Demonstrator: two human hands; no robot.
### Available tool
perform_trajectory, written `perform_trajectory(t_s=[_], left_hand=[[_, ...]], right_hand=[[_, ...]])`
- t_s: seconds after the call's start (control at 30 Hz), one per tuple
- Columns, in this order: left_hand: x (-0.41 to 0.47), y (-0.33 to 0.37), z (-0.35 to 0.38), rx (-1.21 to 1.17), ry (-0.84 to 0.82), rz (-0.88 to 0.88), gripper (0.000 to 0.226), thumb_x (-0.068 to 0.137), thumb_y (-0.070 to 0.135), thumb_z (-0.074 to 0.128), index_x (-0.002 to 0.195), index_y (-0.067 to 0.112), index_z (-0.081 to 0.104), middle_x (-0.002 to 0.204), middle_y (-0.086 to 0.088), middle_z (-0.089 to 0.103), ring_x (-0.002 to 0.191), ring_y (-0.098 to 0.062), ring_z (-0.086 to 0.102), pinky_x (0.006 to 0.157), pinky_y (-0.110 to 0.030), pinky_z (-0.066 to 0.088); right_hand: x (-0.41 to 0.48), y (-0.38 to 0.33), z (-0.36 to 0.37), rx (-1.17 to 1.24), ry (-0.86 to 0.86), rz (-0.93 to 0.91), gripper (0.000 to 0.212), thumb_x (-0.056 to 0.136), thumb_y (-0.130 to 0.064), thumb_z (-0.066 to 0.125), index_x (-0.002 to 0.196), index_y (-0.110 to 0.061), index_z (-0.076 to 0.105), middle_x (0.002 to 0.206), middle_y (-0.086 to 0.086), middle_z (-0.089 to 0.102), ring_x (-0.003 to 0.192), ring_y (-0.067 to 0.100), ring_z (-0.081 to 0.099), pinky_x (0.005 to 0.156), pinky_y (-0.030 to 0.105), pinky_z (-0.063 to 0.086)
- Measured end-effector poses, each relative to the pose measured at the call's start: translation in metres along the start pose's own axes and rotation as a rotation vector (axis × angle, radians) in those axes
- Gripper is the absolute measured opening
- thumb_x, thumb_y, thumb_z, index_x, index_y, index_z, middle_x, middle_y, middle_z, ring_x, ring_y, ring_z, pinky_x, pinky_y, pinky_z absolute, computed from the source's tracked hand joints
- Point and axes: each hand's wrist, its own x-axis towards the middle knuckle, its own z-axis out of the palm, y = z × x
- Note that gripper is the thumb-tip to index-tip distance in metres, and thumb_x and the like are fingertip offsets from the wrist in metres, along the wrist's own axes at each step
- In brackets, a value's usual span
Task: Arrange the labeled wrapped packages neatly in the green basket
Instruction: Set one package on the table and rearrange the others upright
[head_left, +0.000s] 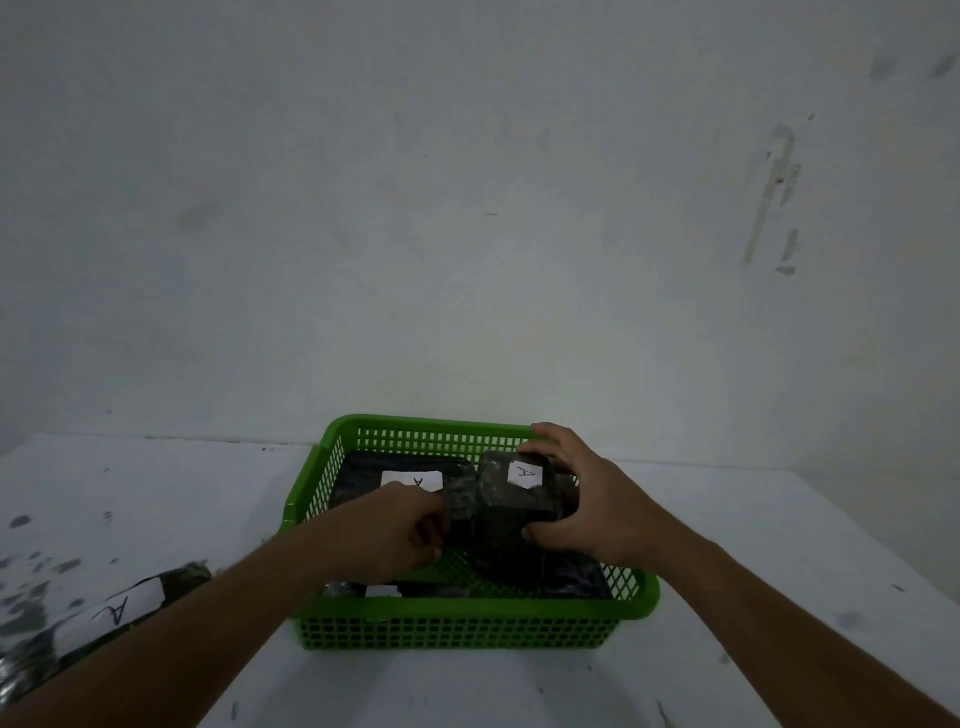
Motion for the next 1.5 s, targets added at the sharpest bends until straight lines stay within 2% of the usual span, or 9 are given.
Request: perform_trajectory(t_s=[0.2, 0.37, 0.57, 0.77, 0.87, 1.0, 1.23, 1.4, 1.5], left_hand=[[0.008, -0.002, 0.007, 0.12, -0.068, 0.031, 0.029, 0.087, 0.017, 0.06, 0.116, 0.011, 0.059, 0.11, -0.01, 0.066, 0.093, -0.021, 0.063, 0.077, -0.034, 0.053], [0.013, -0.007, 0.011, 0.155, -0.105, 0.006, 0.041, 0.088, 0.02, 0.062, 0.128, 0.014, 0.054, 0.126, -0.009, 0.061, 0.11, -0.023, 0.06, 0.091, -0.041, 0.051], [0.009, -0.01, 0.017, 0.171, -0.109, -0.008, 0.051, 0.08, 0.022, 0.071, 0.128, 0.021, 0.053, 0.129, -0.005, 0.058, 0.111, -0.023, 0.06, 0.092, -0.042, 0.052], [0.012, -0.013, 0.016, 0.228, -0.16, 0.071, 0.02, 0.085, 0.026, 0.066, 0.092, 0.009, 0.074, 0.104, -0.006, 0.069, 0.083, -0.017, 0.064, 0.06, -0.011, 0.043], [0.014, -0.016, 0.014, 0.207, -0.153, 0.095, 0.019, 0.083, 0.03, 0.067, 0.088, 0.013, 0.075, 0.112, -0.003, 0.066, 0.089, -0.016, 0.064, 0.074, -0.026, 0.051], [0.015, -0.015, 0.01, 0.17, -0.164, 0.11, 0.016, 0.082, 0.032, 0.07, 0.09, 0.019, 0.076, 0.132, -0.001, 0.061, 0.113, -0.011, 0.057, 0.086, -0.016, 0.039], [0.012, -0.013, 0.01, 0.204, -0.161, 0.108, 0.016, 0.085, 0.028, 0.067, 0.097, 0.021, 0.075, 0.155, -0.005, 0.035, 0.132, -0.021, 0.045, 0.102, -0.026, 0.038], [0.013, -0.015, 0.012, 0.24, -0.122, 0.082, 0.024, 0.081, 0.033, 0.072, 0.101, 0.021, 0.072, 0.123, 0.0, 0.064, 0.109, -0.018, 0.061, 0.093, -0.037, 0.051], [0.015, -0.016, 0.012, 0.294, -0.085, 0.01, 0.043, 0.075, 0.04, 0.076, 0.114, 0.024, 0.066, 0.12, 0.002, 0.063, 0.106, -0.015, 0.059, 0.09, -0.036, 0.051]], right_hand=[[0.002, -0.003, 0.0, -0.058, -0.072, -0.024, 0.102, 0.061, -0.025, 0.086, 0.144, -0.037, 0.028, 0.135, -0.028, 0.048, 0.117, -0.01, 0.051, 0.087, 0.013, 0.049], [-0.001, 0.0, -0.004, -0.052, -0.081, -0.014, 0.1, 0.059, -0.03, 0.085, 0.141, -0.042, 0.03, 0.133, -0.031, 0.049, 0.113, -0.008, 0.055, 0.084, 0.017, 0.052], [0.004, 0.003, 0.002, -0.064, -0.098, 0.004, 0.1, 0.061, -0.028, 0.088, 0.142, -0.037, 0.03, 0.133, -0.027, 0.052, 0.117, -0.014, 0.048, 0.082, 0.002, 0.043], [0.011, -0.001, 0.01, -0.077, -0.111, -0.005, 0.1, 0.063, -0.023, 0.088, 0.143, -0.034, 0.029, 0.135, -0.024, 0.051, 0.115, -0.007, 0.053, 0.082, 0.002, 0.043], [0.013, 0.0, 0.007, -0.057, -0.102, 0.01, 0.099, 0.063, -0.02, 0.089, 0.142, -0.034, 0.03, 0.133, -0.023, 0.053, 0.116, -0.004, 0.053, 0.082, 0.002, 0.043], [0.013, 0.007, 0.0, 0.033, -0.072, 0.058, 0.097, 0.063, -0.018, 0.09, 0.14, -0.034, 0.034, 0.134, -0.022, 0.053, 0.123, -0.005, 0.047, 0.097, 0.017, 0.043], [0.011, 0.016, 0.004, 0.005, -0.1, 0.09, 0.1, 0.063, -0.027, 0.089, 0.143, -0.034, 0.03, 0.137, -0.025, 0.049, 0.125, -0.003, 0.048, 0.09, 0.014, 0.045], [0.015, 0.011, 0.002, -0.105, -0.141, 0.053, 0.103, 0.063, -0.027, 0.088, 0.145, -0.033, 0.025, 0.142, -0.021, 0.046, 0.12, 0.0, 0.052, 0.084, 0.008, 0.043], [0.014, 0.009, 0.003, -0.12, -0.149, 0.047, 0.09, 0.064, -0.024, 0.087, 0.136, -0.035, 0.034, 0.138, -0.018, 0.049, 0.111, 0.001, 0.058, 0.078, 0.008, 0.048]])
